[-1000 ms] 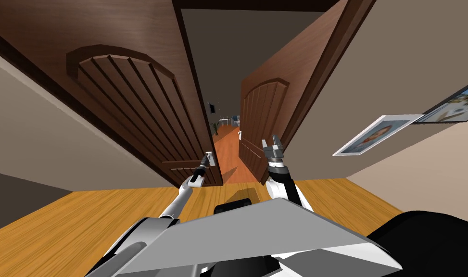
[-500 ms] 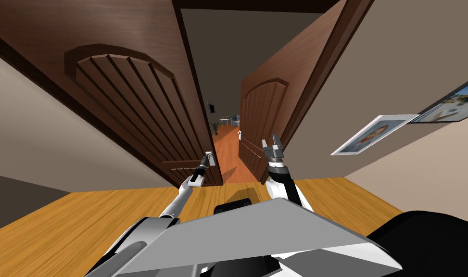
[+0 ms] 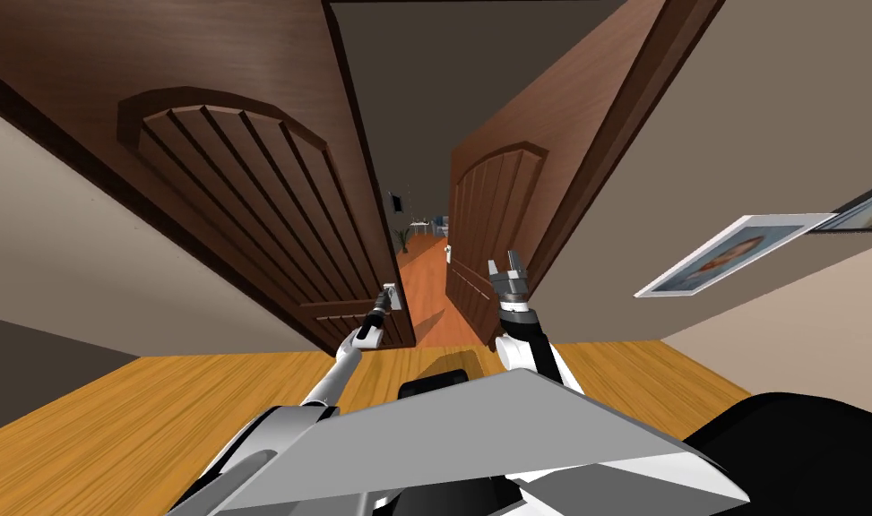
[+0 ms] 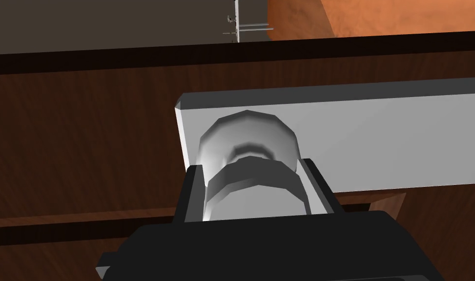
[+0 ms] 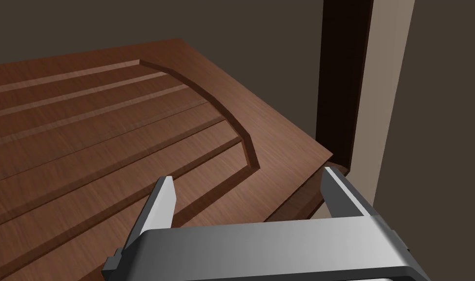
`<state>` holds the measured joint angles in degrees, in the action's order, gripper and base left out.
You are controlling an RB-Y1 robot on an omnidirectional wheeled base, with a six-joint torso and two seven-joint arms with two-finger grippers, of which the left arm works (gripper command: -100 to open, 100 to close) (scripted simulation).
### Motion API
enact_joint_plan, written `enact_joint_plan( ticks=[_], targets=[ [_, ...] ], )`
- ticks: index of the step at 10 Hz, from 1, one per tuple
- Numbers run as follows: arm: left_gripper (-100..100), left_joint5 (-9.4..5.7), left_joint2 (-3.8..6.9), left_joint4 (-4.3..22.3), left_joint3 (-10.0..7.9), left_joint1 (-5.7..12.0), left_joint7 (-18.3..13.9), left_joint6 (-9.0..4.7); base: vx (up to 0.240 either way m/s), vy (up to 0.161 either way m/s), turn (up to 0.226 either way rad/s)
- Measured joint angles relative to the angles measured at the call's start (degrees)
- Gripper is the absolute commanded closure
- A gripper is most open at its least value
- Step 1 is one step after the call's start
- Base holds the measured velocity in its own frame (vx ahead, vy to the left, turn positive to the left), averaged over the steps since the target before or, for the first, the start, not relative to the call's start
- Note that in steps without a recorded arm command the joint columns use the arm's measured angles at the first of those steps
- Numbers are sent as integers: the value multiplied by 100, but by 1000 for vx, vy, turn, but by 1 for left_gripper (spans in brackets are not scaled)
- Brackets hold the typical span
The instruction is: Push the door open
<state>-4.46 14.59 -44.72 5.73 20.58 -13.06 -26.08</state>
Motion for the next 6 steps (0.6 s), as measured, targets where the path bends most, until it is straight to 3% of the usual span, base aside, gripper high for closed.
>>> enact_joint_plan(
  ticks=[4,6],
  targets=[
    [100,-32,-155,192,-259,166,272,-66,172,-62,61],
    [100,-46,-268,168,-407,179,453,-28,152,-35,56]
  ],
)
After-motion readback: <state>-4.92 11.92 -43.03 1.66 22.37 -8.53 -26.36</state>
